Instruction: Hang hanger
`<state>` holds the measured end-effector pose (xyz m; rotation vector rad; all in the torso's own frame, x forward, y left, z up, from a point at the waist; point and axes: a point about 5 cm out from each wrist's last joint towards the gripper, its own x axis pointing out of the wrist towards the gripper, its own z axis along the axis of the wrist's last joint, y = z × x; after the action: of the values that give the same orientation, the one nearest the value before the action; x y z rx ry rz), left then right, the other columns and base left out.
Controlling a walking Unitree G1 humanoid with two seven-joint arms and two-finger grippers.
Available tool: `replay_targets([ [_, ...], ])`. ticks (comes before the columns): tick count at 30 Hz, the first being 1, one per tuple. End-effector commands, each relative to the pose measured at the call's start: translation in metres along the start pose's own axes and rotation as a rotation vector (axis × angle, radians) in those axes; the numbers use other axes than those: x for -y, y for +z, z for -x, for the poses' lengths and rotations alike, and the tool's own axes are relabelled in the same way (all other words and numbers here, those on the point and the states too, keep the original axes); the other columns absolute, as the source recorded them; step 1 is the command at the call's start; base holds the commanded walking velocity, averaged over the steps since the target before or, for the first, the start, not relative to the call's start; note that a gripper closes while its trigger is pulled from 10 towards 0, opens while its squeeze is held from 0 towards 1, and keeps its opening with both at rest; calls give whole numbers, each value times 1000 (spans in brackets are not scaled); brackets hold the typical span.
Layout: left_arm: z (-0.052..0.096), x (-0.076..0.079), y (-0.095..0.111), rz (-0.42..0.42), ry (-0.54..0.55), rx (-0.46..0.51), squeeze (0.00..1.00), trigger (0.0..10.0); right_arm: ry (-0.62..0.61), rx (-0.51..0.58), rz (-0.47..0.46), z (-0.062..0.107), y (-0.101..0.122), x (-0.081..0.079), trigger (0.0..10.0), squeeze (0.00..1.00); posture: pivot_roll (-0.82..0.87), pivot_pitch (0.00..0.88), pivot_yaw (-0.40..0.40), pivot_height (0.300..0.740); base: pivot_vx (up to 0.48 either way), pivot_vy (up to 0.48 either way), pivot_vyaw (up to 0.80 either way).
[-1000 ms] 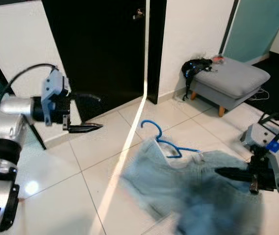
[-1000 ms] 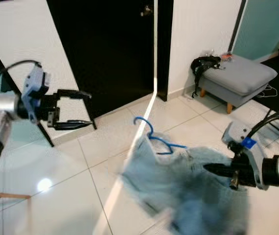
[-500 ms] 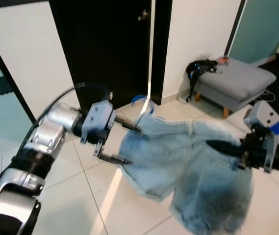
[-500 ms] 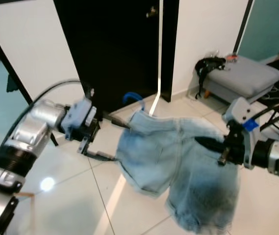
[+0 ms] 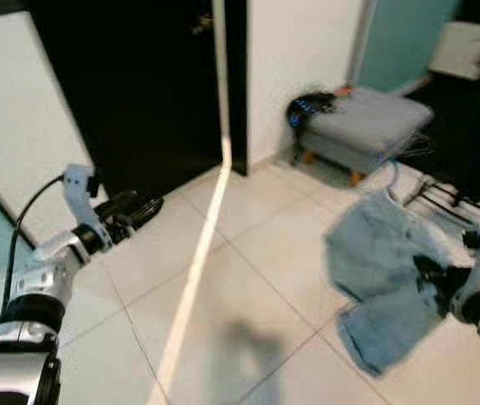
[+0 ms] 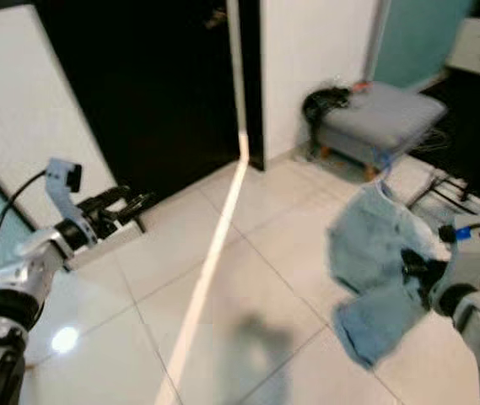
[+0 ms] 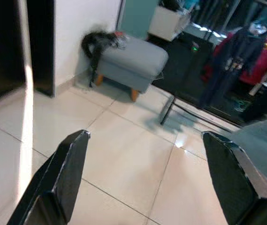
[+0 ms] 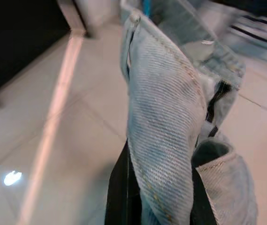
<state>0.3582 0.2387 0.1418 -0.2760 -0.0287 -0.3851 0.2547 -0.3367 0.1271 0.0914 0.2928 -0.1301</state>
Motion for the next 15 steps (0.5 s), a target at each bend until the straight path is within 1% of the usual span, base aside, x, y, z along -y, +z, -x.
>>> replay_targets([
  [1, 28, -17, -42, 81, 176, -130, 0, 10000, -72, 13, -21, 1, -15, 6, 0, 0, -52, 67, 28, 740, 0, 0, -800],
  [2, 48, -18, -78, 102, 284, -243, 0, 10000, -136, -45, -39, 2, -44, 8, 0, 0, -50, 67, 26, 740, 0, 0, -800],
  [3, 48, -18, -78, 102, 284, -243, 0, 10000, -136, -45, -39, 2, -44, 8, 0, 0, -50, 67, 26, 740, 0, 0, -800],
  [4, 61, -15, -102, 110, 338, -320, 0, 10000, -170, -81, -63, 4, -65, 5, 0, 0, -51, 68, 24, 740, 0, 0, -800],
  [6, 61, -15, -102, 110, 338, -320, 0, 10000, -170, -81, -63, 4, -65, 5, 0, 0, -51, 68, 24, 740, 0, 0, -800],
  [7, 68, -7, -118, 94, 338, -367, 0, 10000, -181, -115, -71, 7, -82, -1, 0, 0, -55, 68, 21, 740, 0, 0, -800],
  [8, 68, -7, -118, 94, 338, -367, 0, 10000, -181, -115, -71, 7, -82, -1, 0, 0, -55, 68, 21, 740, 0, 0, -800],
  [9, 71, 1, -129, 81, 330, -390, 0, 10000, -184, -140, -56, 10, -97, -8, 0, 0, -62, 67, 21, 740, 480, 0, -800],
  [11, 71, 1, -129, 81, 330, -390, 0, 10000, -184, -140, -56, 10, -97, -8, 0, 0, -62, 67, 21, 740, 480, 0, -800],
  [12, 72, 7, -136, 83, 330, -399, 0, 10000, -195, -157, -42, 14, -110, -11, 0, 0, -68, 70, 21, 740, 480, 0, -800],
  [13, 72, 11, -140, 82, 328, -403, 0, 10000, -203, -163, -37, 18, -118, -13, 0, 0, -71, 71, 20, 740, 480, 0, -800],
  [15, 72, 12, -141, 81, 329, -402, 0, 10000, -214, -162, -31, 21, -121, -12, 0, 0, -73, 69, 19, 740, 480, 0, -800],
])
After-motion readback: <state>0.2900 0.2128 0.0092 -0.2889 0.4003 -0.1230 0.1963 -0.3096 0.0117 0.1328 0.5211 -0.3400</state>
